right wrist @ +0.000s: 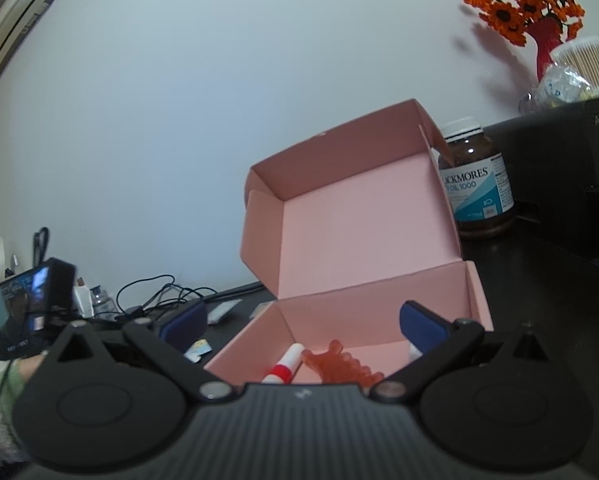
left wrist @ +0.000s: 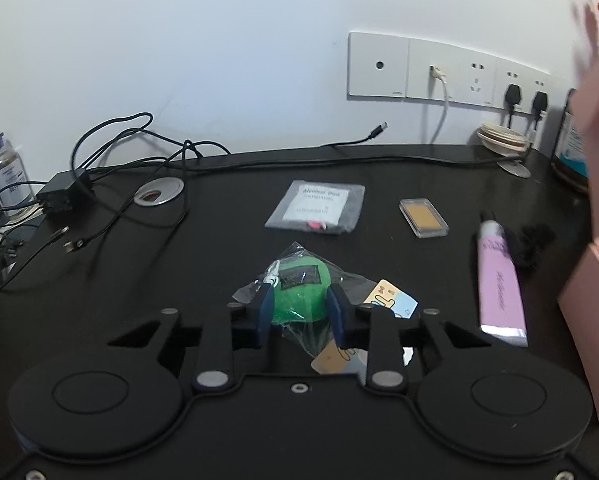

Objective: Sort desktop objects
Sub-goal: 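Close the left gripper on the bagged green item, then lift the bagged green item with the left gripper and carry it to the pink box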

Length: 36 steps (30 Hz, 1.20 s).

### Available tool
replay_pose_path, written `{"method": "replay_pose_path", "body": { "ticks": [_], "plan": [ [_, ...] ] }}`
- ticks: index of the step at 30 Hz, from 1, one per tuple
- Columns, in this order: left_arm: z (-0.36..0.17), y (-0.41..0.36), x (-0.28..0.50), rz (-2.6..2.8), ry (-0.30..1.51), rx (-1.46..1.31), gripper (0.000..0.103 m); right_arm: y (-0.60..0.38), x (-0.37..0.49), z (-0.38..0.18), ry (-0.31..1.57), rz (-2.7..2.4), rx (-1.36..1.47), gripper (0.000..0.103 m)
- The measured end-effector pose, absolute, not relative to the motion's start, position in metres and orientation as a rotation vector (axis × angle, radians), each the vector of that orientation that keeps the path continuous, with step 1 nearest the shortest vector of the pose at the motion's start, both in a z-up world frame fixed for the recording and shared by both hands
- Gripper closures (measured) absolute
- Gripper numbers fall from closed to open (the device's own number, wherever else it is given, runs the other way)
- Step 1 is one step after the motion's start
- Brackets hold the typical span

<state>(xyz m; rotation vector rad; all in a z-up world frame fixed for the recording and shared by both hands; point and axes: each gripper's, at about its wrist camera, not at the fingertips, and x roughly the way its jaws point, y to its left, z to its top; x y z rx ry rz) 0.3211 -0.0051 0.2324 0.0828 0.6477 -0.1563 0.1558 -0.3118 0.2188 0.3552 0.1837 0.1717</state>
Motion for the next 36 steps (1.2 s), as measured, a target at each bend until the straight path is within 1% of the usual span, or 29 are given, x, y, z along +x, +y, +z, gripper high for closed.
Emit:
{"method": "replay_pose_path", "body": {
  "ticks": [10, 16, 17, 18, 20, 27, 30, 35, 36],
  "plan": [
    [0.233, 0.002, 0.258, -0.282, 0.635, 0.152, 0.076, -0.311, 0.153, 0.219, 0.173, 0.162, 0.353, 0.001],
    [0.232, 0.002, 0.251, -0.289, 0.633, 0.168, 0.071, -0.310, 0.153, 0.220, 0.164, 0.167, 0.337, 0.001],
    [0.232, 0.002, 0.252, -0.285, 0.636, 0.165, 0.063, -0.310, 0.152, 0.220, 0.163, 0.166, 0.340, 0.001],
    [0.231, 0.002, 0.254, -0.282, 0.639, 0.162, 0.049, -0.311, 0.152, 0.220, 0.162, 0.167, 0.344, 0.001],
    [0.230, 0.002, 0.256, -0.272, 0.635, 0.158, 0.033, -0.312, 0.152, 0.220, 0.162, 0.168, 0.351, 0.001],
    [0.231, 0.000, 0.264, -0.224, 0.603, 0.178, 0.031, -0.313, 0.153, 0.219, 0.161, 0.178, 0.357, 0.001],
    [0.227, -0.002, 0.272, -0.208, 0.622, 0.206, 0.032, -0.314, 0.152, 0.219, 0.158, 0.179, 0.361, 0.001],
    [0.223, -0.003, 0.276, -0.216, 0.637, 0.210, 0.043, -0.315, 0.152, 0.219, 0.156, 0.175, 0.371, 0.001],
    [0.224, -0.003, 0.275, -0.223, 0.633, 0.213, 0.050, -0.315, 0.152, 0.219, 0.156, 0.175, 0.372, 0.001]
  ]
}}
